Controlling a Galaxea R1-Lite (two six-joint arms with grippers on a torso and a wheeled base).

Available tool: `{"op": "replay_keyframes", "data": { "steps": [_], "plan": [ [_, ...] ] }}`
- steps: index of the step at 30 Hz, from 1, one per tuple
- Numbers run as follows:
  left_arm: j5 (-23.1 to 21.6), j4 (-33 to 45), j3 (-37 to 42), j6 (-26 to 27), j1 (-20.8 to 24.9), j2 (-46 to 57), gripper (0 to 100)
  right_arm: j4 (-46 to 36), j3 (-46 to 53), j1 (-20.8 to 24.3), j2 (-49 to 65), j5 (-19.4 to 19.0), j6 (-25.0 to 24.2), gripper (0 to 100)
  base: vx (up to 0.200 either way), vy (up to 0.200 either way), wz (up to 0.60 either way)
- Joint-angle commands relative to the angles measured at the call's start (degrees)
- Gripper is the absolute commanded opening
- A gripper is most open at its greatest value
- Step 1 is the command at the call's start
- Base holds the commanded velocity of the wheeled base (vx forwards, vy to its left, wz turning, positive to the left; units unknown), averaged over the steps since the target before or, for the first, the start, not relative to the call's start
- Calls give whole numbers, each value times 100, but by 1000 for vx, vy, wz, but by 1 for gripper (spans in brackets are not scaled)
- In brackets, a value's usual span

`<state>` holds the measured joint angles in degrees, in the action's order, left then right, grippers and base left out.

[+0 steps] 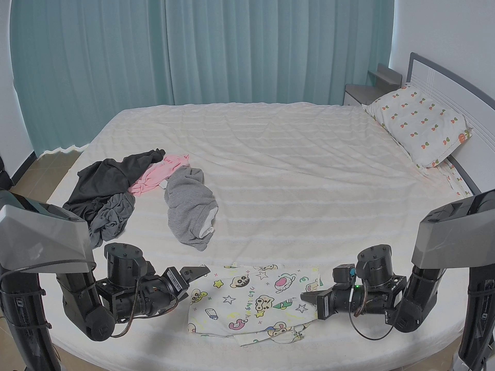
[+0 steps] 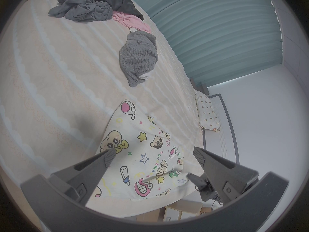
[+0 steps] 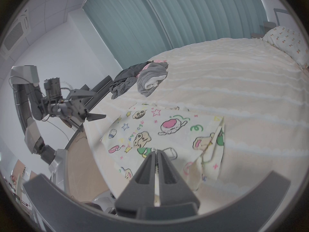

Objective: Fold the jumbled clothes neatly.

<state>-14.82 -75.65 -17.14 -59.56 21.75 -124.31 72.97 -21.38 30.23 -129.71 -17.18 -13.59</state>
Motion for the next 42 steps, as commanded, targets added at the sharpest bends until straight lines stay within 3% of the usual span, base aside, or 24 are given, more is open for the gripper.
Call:
{"op": "replay_keyframes", "data": {
  "steps": [1, 15, 23, 24, 30, 35, 39, 42],
  "plan": [
    [6, -2, 0, -3, -4, -23, 100, 376, 644, 9, 24, -207, 41, 0, 0, 0, 0],
    [23, -2, -9, -3, 14, -32, 100, 1632, 1971, 53, -617, -374, 401, 0, 0, 0, 0],
    [32, -2, -9, -3, 31, -32, 100, 1659, 1971, 62, -661, -365, 472, 0, 0, 0, 0],
    [32, -2, -9, -3, 31, -32, 100, 1659, 1945, 53, -652, -365, 445, 100, 0, 0, 0],
    [32, -2, -9, -3, 31, -32, 100, 1659, 1857, -140, -450, -365, 357, 100, 0, 0, 0],
    [32, -2, -9, -3, 31, -32, 100, 1659, 1822, -606, 60, -418, 287, 100, 0, 0, 0],
    [32, -2, -9, -3, 31, -32, 100, 1650, 1145, -641, 191, -462, -267, 100, 0, 0, 0],
    [32, -2, 0, -3, 31, -32, 100, 1580, 750, -641, 104, -436, -416, 100, 0, 0, 0]
  ]
}}
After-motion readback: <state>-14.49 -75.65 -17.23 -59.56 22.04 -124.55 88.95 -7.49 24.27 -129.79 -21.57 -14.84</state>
